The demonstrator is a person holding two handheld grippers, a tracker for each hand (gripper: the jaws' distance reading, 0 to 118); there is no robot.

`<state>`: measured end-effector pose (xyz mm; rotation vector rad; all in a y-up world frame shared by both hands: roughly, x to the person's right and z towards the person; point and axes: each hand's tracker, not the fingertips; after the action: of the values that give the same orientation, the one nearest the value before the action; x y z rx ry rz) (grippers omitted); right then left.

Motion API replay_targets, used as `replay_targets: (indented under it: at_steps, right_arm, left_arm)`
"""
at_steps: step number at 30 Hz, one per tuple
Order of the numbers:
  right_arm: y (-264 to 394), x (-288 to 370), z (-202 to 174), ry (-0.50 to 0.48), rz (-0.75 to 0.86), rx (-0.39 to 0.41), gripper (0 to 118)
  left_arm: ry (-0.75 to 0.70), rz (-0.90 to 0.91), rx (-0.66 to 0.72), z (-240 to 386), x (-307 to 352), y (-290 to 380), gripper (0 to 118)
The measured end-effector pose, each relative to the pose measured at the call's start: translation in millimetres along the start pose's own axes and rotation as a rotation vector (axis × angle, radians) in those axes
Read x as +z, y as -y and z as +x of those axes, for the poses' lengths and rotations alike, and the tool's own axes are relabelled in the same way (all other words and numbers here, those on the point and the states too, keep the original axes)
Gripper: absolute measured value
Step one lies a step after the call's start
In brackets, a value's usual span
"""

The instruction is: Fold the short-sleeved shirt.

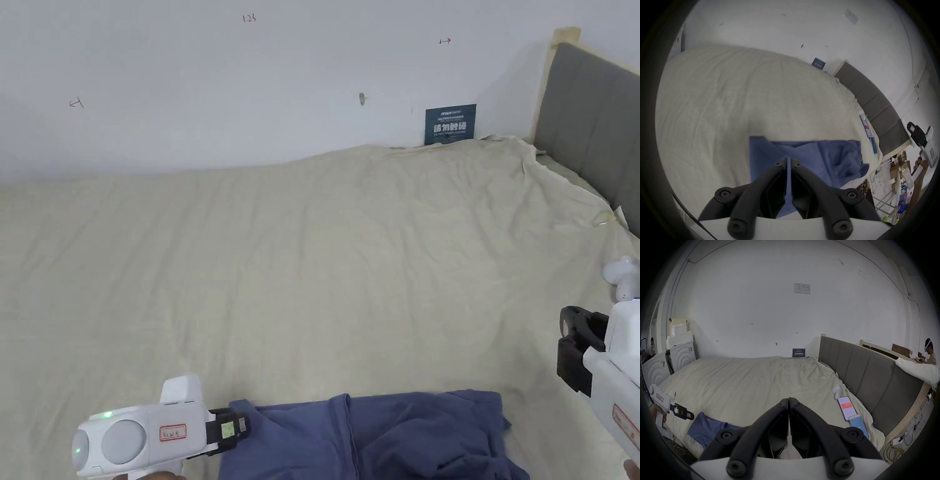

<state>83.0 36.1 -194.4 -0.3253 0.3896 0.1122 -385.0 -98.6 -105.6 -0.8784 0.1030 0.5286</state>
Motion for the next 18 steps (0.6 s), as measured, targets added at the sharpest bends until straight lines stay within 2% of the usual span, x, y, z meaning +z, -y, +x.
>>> replay_targets:
  at_steps: [1, 3, 4, 5, 9, 10, 13, 18]
  right_arm:
    - [0, 0, -1, -0.003, -0.002, 0.003, 0]
    - [2, -3, 2, -0.006, -0.006, 0.008, 0]
    - [2, -4, 2, -0.006, -0.008, 0.010, 0]
    - [2, -4, 2, -0.005, -0.009, 0.011, 0]
    - [5, -7, 7, 0.002, -0.015, 0.011, 0]
    - [6, -7, 7, 0.004, -0.017, 0.011, 0]
    - [7, -7, 9, 0.010, -0.018, 0.017, 0]
    - [9, -7, 12, 0.017, -0.022, 0.017, 0]
  left_arm:
    - [-0.007, -0.014, 0.015, -6, -4, 0, 37]
    - [-0.016, -0.043, 0.061, -17, -13, 2, 82]
    - [-0.028, -0.053, 0.075, -22, -18, 4, 92]
    - [-0.026, -0.046, 0.086, -26, -20, 5, 94]
    - [-0.020, -0.074, 0.131, -38, -35, 7, 94]
    - [-0.017, -0.077, 0.140, -39, -38, 8, 91]
    - [0.004, -0.100, 0.139, -38, -47, 12, 68]
    - [-0.001, -0.116, 0.108, -26, -60, 19, 47]
